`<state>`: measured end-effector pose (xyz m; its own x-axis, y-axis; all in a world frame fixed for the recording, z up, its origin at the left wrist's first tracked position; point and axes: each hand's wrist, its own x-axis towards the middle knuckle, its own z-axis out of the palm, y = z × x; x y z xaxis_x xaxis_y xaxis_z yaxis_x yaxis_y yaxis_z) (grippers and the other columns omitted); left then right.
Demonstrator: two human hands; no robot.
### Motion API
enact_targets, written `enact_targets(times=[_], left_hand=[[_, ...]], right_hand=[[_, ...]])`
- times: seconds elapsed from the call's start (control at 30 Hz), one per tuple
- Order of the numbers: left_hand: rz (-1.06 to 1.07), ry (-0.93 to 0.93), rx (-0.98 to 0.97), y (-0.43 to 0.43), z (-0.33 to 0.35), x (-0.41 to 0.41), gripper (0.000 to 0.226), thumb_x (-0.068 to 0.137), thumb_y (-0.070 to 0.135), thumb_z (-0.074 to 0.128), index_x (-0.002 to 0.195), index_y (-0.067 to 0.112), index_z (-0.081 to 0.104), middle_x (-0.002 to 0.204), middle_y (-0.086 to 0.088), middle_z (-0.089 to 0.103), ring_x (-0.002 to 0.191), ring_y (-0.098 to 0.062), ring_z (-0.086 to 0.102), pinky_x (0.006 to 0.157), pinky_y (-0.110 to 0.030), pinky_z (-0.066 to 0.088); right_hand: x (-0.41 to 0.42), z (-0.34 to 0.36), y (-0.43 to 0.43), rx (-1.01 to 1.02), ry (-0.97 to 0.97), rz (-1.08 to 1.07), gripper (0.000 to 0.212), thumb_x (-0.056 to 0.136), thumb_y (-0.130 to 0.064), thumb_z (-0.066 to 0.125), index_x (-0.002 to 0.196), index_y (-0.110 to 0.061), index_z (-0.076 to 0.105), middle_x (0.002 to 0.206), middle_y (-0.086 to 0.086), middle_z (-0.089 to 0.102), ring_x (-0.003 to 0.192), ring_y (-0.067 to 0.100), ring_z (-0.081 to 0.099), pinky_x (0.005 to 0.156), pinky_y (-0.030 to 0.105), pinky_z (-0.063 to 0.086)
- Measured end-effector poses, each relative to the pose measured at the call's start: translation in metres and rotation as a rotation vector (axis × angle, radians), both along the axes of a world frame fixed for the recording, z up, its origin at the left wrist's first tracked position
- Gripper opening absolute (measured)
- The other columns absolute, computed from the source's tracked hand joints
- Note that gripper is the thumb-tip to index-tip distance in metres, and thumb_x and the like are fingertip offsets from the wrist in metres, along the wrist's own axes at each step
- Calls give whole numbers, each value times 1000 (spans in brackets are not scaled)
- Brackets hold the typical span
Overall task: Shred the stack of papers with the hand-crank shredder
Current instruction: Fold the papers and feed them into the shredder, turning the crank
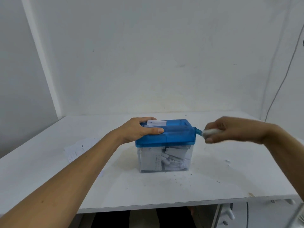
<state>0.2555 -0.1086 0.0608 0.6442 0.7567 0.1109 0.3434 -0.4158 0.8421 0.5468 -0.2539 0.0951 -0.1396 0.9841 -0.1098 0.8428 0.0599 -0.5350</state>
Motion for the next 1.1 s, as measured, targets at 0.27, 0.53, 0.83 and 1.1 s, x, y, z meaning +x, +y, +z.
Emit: enact_targets(times=[0.27, 0.53, 0.83, 1.1], left_hand=[[20, 12, -21, 4, -1, -1, 49, 78, 50, 77, 124, 38, 62, 119, 17, 59, 103, -1, 57, 74, -10, 45], [16, 8, -37, 3, 1, -1, 42, 83, 46, 75, 121, 39, 60, 113, 21, 59, 97, 3, 57, 62, -1, 44], [43, -18, 32, 1, -7, 1, 41, 81, 50, 74, 118, 38, 63, 113, 18, 63, 100, -1, 60, 71, -10, 46], [54, 16, 24, 0, -5, 1, 52, 79, 53, 74, 126, 36, 61, 113, 20, 58, 100, 0, 57, 71, -10, 43]], right_hand=[[11, 16, 44, 194, 386, -74, 39, 83, -41, 76, 114, -20, 67, 116, -1, 70, 110, 15, 67, 97, 37, 52], [-13, -60, 93, 225, 1024, -259, 10, 97, -22, 58, 93, -13, 57, 92, 2, 66, 81, 16, 62, 61, 23, 55], [-11, -110, 59, -87, 876, -384, 29, 105, -28, 48, 112, -6, 66, 90, 7, 66, 72, 15, 60, 66, 29, 51], [0, -59, 6, -225, 595, -67, 67, 87, -68, 55, 95, -2, 66, 81, 12, 65, 74, 18, 60, 74, 29, 52]])
